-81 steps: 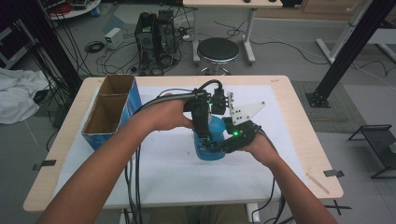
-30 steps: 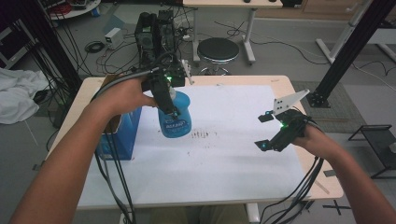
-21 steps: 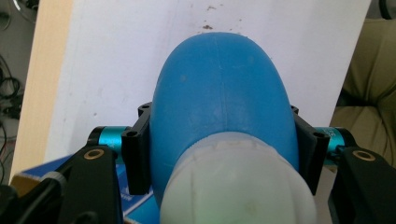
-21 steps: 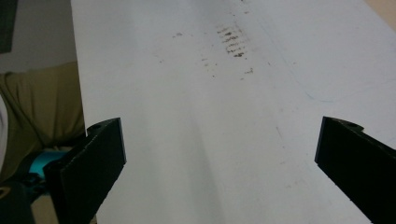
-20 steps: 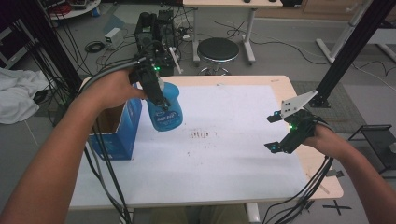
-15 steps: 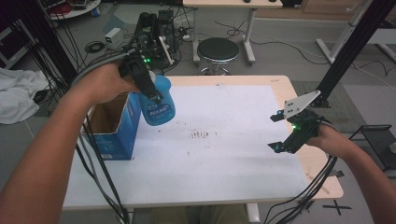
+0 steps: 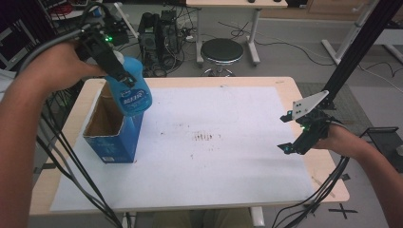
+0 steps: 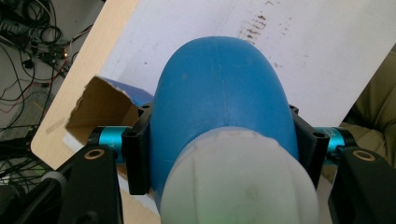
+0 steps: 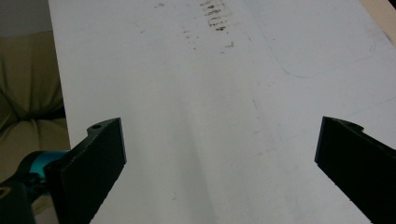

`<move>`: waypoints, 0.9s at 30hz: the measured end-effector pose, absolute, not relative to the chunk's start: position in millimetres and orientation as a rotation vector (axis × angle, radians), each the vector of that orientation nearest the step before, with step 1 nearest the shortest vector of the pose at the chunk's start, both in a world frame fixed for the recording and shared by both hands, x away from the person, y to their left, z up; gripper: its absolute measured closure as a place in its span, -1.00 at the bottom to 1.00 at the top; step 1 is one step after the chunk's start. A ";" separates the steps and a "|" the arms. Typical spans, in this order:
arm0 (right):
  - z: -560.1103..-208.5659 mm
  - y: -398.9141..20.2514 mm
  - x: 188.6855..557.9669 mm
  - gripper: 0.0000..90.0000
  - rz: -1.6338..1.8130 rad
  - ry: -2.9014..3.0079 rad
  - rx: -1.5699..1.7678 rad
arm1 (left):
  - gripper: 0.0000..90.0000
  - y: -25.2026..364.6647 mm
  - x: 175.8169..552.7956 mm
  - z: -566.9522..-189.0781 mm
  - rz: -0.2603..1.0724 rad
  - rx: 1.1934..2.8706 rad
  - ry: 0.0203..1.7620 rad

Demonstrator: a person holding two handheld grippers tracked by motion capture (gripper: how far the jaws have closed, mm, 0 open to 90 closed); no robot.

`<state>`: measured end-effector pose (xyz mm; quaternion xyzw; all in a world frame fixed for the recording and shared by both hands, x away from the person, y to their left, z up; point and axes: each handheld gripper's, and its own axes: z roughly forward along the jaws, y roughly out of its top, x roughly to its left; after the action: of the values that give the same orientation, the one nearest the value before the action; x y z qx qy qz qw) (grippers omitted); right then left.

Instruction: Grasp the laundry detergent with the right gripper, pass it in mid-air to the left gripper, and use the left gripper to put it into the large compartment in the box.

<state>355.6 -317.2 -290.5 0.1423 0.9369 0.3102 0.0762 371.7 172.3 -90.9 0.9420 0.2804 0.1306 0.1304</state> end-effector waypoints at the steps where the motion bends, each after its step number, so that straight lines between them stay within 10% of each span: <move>1: -289.0 -318.5 354.9 -0.98 0.917 2.806 0.438 | -0.16 176.0 371.1 -89.7 0.379 2.736 0.820; 27: -287.8 -321.7 360.4 -0.98 0.898 2.825 0.432 | -0.16 248.3 384.9 -118.8 0.356 2.665 0.977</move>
<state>360.4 -321.7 -287.8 0.1437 0.9406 0.2989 0.0729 384.9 248.3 -118.8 0.9223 0.3384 0.1232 0.1401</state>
